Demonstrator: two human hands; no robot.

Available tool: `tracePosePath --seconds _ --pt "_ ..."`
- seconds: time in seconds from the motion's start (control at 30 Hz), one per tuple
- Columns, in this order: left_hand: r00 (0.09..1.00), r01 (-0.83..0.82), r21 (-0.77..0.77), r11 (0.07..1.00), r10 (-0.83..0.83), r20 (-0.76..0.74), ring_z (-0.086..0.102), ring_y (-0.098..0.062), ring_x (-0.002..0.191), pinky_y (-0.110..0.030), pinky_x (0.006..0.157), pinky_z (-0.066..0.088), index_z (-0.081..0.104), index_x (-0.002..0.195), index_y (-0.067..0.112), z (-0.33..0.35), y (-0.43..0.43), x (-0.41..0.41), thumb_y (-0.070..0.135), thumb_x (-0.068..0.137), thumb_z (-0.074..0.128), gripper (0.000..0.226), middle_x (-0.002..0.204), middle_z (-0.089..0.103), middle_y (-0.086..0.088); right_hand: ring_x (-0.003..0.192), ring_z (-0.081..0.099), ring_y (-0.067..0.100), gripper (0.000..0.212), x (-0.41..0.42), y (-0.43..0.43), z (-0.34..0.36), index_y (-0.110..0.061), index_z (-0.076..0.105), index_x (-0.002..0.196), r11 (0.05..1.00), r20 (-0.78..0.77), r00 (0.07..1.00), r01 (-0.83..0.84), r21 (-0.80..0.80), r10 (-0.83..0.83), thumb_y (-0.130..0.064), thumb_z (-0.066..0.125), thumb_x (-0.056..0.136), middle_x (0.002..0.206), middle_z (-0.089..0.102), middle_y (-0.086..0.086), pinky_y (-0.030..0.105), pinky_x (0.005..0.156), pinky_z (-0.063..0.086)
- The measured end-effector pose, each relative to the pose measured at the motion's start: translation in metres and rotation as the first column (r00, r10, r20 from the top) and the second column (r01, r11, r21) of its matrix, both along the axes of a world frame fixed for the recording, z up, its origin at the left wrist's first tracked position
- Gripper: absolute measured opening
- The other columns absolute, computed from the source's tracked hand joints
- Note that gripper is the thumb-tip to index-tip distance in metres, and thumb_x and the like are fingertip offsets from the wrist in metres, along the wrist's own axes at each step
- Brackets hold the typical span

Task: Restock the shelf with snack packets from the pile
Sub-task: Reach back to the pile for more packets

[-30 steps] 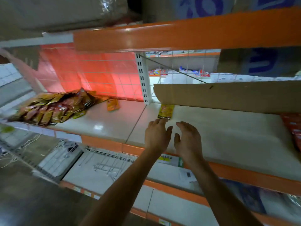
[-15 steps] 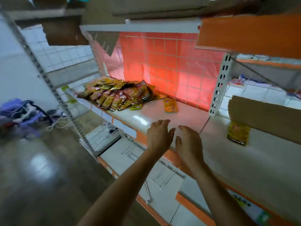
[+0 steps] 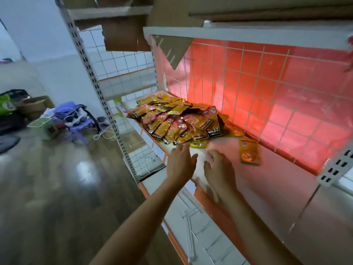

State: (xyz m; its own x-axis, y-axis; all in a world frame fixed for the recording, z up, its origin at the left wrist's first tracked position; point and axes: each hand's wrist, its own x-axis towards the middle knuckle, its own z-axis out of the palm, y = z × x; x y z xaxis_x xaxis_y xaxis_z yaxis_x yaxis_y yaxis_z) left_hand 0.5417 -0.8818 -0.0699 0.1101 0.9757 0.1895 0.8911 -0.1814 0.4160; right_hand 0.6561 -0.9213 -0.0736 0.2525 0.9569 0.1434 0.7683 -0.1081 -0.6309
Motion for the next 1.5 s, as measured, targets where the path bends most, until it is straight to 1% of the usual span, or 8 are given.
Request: tracePosePath --seconds 0.27,0.5,0.63,0.87,1.03,1.17,1.3,1.5 --pt "1.000 -0.008 0.021 1.000 0.008 0.021 0.049 -0.034 0.115 -0.040 0.097 0.038 0.049 0.129 0.004 -0.001 0.081 -0.045 0.021 0.098 0.047 0.035 0.123 0.056 -0.017 0.113 0.053 0.029 0.035 -0.040 0.071 -0.002 -0.013 0.055 0.124 0.999 -0.069 0.997 0.033 0.003 -0.033 -0.015 0.055 0.089 0.120 0.062 0.009 0.032 0.087 0.039" --pt "0.996 0.047 -0.008 0.999 -0.048 -0.080 0.050 -0.034 0.102 -0.036 0.072 0.033 0.054 0.106 0.001 -0.008 0.151 -0.087 0.003 0.092 0.040 0.019 0.112 0.056 -0.017 0.115 0.052 0.030 0.037 -0.087 0.137 0.000 -0.006 0.053 0.125 0.991 -0.094 0.987 0.133 -0.010 -0.133 -0.015 0.053 0.089 0.122 0.059 0.014 0.035 0.090 0.038" --pt "0.993 0.094 0.015 0.995 -0.093 -0.076 0.048 -0.032 0.105 -0.038 0.080 0.042 0.056 0.105 0.004 -0.016 0.170 -0.098 0.010 0.094 0.042 0.019 0.115 0.055 -0.014 0.122 0.045 0.031 0.045 -0.106 0.163 -0.006 -0.006 0.043 0.132 0.962 -0.067 0.961 0.265 -0.061 -0.269 -0.023 0.054 0.091 0.129 0.050 0.015 0.036 0.096 0.039" --pt "0.985 0.158 0.062 0.986 -0.153 -0.073 0.049 -0.036 0.108 -0.043 0.081 0.041 0.057 0.108 0.012 -0.024 0.181 -0.110 0.025 0.089 0.053 0.023 0.111 0.056 -0.015 0.119 0.044 0.034 0.073 -0.134 0.185 -0.014 -0.008 0.029 0.130 0.887 0.142 0.888 0.452 -0.092 -0.438 -0.051 0.064 0.083 0.129 0.042 0.019 0.039 0.090 0.044" --pt "0.984 0.145 0.058 0.988 -0.139 -0.109 0.047 -0.031 0.110 -0.037 0.083 0.040 0.049 0.119 0.021 -0.029 0.182 -0.113 0.035 0.088 0.054 0.035 0.119 0.053 -0.008 0.118 0.047 0.036 0.085 -0.132 0.190 -0.016 -0.006 0.026 0.136 0.864 0.113 0.870 0.490 -0.111 -0.479 -0.048 0.071 0.078 0.130 0.043 0.021 0.040 0.089 0.045" --pt "0.992 0.126 0.032 0.992 -0.126 0.016 0.046 -0.030 0.113 -0.035 0.090 0.039 0.044 0.125 0.016 -0.029 0.183 -0.113 0.031 0.081 0.069 0.053 0.122 0.051 -0.010 0.121 0.046 0.037 0.093 -0.127 0.193 -0.011 -0.005 0.024 0.137 0.839 0.003 0.850 0.521 -0.156 -0.527 -0.037 0.081 0.071 0.135 0.041 0.021 0.041 0.091 0.044" --pt "0.939 0.200 -0.053 0.978 -0.176 0.294 0.050 -0.036 0.114 -0.038 0.083 0.041 0.030 0.142 0.011 -0.021 0.183 -0.108 0.015 0.079 0.071 0.075 0.133 0.042 -0.013 0.106 0.055 0.038 0.069 -0.125 0.186 -0.014 -0.008 0.036 0.125 0.832 -0.106 0.825 0.550 -0.072 -0.555 -0.021 0.078 0.072 0.126 0.043 0.016 0.038 0.080 0.046" --pt "0.870 0.302 0.000 0.953 -0.275 0.408 0.053 -0.032 0.103 -0.031 0.072 0.035 0.053 0.115 0.003 -0.021 0.175 -0.089 0.012 0.088 0.059 0.028 0.113 0.056 -0.015 0.104 0.058 0.037 0.039 -0.106 0.169 -0.010 -0.007 0.050 0.113 0.785 -0.282 0.760 0.618 0.037 -0.585 -0.011 0.065 0.077 0.113 0.061 0.018 0.040 0.083 0.046"
